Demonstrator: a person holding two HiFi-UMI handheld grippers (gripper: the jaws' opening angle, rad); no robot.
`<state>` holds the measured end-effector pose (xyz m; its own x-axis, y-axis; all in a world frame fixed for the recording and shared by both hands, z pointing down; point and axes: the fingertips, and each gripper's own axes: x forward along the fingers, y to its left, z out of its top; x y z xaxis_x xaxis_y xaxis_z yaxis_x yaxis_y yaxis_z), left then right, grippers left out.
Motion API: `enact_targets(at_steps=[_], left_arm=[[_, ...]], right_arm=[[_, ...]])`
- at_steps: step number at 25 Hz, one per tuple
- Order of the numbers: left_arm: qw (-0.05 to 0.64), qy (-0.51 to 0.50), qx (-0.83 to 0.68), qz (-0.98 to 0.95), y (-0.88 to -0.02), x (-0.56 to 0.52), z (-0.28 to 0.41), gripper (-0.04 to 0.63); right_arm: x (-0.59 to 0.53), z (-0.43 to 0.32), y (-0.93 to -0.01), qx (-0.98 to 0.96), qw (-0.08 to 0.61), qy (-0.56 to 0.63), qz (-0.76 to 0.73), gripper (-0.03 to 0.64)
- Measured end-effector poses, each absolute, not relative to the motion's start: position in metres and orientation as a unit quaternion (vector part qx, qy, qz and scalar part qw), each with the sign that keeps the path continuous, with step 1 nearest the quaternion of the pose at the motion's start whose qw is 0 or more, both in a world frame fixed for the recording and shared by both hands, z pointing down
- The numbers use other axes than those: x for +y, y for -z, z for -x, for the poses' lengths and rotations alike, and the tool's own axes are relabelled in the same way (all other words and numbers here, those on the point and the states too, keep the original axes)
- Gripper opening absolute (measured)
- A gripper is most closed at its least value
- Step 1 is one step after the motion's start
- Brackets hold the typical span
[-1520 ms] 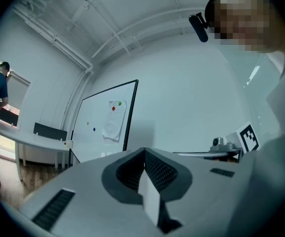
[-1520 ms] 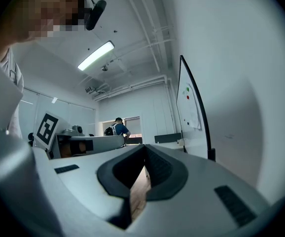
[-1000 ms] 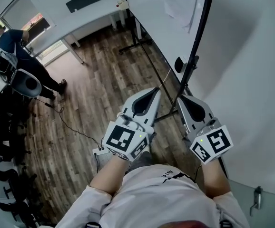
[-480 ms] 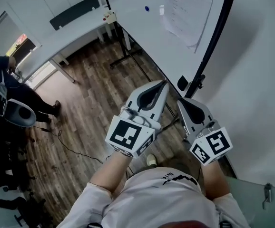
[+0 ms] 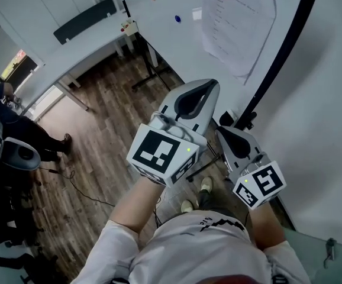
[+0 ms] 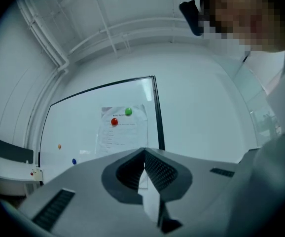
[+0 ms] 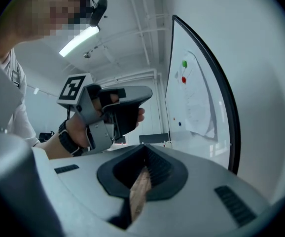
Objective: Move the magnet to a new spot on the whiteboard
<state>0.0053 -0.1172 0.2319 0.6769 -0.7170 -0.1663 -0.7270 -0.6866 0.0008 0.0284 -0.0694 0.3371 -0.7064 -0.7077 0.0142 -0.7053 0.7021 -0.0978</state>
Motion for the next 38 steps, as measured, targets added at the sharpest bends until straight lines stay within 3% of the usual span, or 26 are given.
enact_targets(at_steps=[19, 25, 38], left_arm=[[0.089, -0.084, 0.364, 0.923, -0.128, -0.23, -0.041, 0.016], [0.149, -0.064, 0.343, 0.925, -0.098, -0.246, -0.056, 0.118], [0.167, -0.045, 0.309, 0.935, -0.086, -0.266, -0.085, 0.15]], right_arm=[[-0.173, -0.021, -0.305, 0.952, 0.025, 0.022, 0.305, 0.014], [-0.187, -0.018, -0.299, 0.947, 0.031, 0.015, 0.319, 0.014], [-0.204, -0.031, -0.295, 0.938, 0.038, 0.012, 0.346, 0.014]])
